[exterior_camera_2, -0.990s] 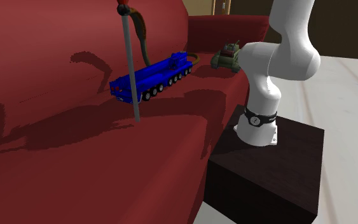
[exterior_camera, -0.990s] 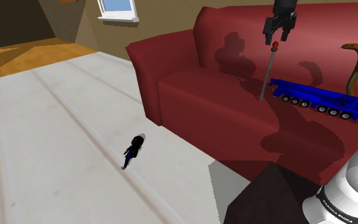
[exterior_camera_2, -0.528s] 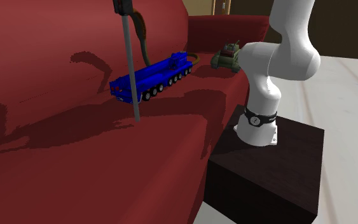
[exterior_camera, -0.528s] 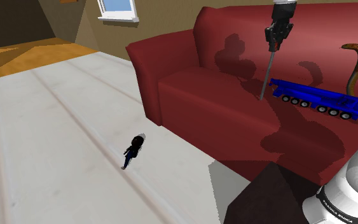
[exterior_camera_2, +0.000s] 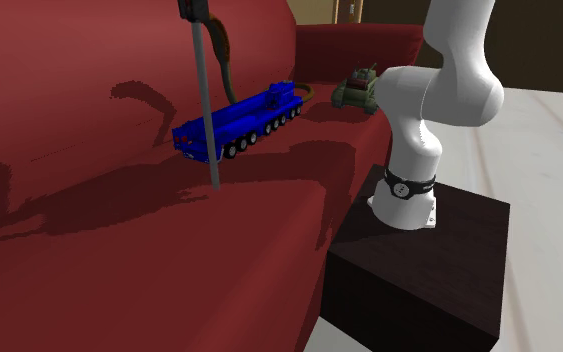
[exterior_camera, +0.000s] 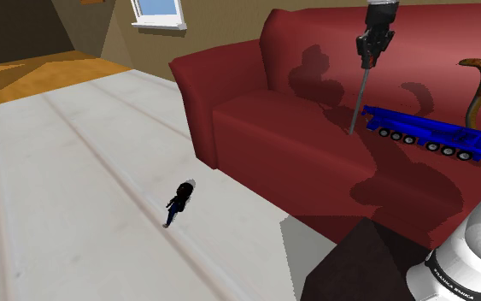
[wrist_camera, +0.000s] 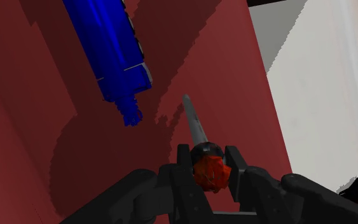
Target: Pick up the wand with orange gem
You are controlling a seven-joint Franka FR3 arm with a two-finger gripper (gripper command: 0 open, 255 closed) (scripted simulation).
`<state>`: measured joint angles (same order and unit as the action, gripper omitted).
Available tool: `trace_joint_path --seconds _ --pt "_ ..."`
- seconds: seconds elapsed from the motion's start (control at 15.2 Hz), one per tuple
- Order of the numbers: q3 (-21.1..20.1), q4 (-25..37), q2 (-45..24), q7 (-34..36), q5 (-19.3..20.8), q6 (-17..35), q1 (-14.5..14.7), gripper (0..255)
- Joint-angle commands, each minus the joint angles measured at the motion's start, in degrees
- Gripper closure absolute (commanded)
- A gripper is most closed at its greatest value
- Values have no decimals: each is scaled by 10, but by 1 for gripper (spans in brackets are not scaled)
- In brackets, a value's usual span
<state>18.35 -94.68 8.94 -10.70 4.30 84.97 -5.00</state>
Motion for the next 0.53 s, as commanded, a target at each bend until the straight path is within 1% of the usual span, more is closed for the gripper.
trace_joint_path --seconds 0.0,0.46 --pt "1 17 -5 -2 -1 -12 0 255" --pt "4 103 -32 -10 -9 -72 -1 255"
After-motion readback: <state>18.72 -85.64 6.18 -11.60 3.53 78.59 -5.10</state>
